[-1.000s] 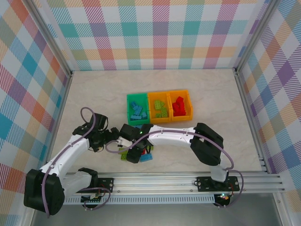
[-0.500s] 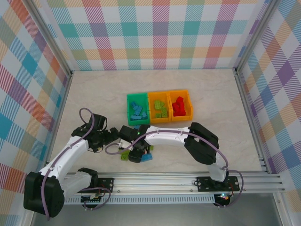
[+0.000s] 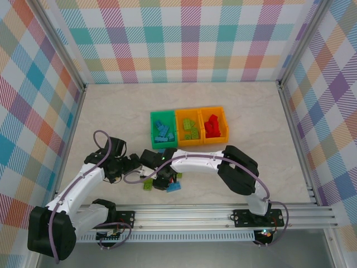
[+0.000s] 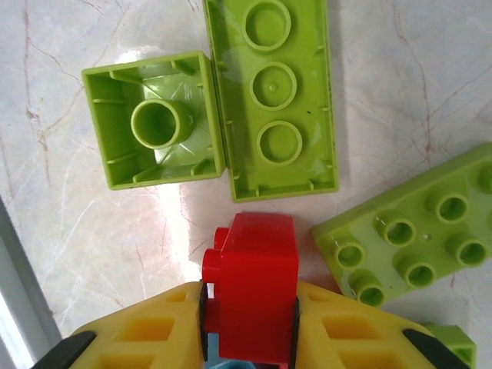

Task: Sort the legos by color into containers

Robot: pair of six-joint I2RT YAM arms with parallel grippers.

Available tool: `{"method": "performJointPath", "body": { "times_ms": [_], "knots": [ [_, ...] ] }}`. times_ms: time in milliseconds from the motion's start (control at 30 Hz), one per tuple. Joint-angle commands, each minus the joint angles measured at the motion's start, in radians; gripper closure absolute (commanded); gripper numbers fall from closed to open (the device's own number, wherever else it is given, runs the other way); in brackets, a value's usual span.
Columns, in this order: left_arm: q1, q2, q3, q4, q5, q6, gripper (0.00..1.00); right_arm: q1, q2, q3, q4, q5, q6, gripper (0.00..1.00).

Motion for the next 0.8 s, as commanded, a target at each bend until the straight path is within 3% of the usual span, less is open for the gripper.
{"method": "performJointPath", "body": {
  "times_ms": [0, 200, 500, 667, 767],
  "knots": [
    [0.016, -0.008, -0.012, -0.012, 0.001, -0.011, 0.00, -0.006, -0.096, 0.007, 0.003, 0.001, 0.048, 0.72],
    [0.016, -0.004, 0.002, -0.016, -0.003, 0.000, 0.00, -0.112, -0.243, -0.078, 0.078, 0.006, 0.185, 0.73],
    [0.016, -0.006, 0.009, -0.022, 0.005, 0.012, 0.00, -0.474, -0.442, -0.163, 0.080, 0.047, 0.397, 0.73],
    [0.016, 0.003, 0.001, -0.002, 0.022, 0.009, 0.00, -0.668, -0.404, -0.089, -0.058, 0.104, 0.506, 0.72],
    [0.015, 0.018, 0.013, -0.001, 0.023, 0.024, 0.00, -0.736, -0.335, -0.033, -0.124, 0.106, 0.522, 0.72]
  ]
}}
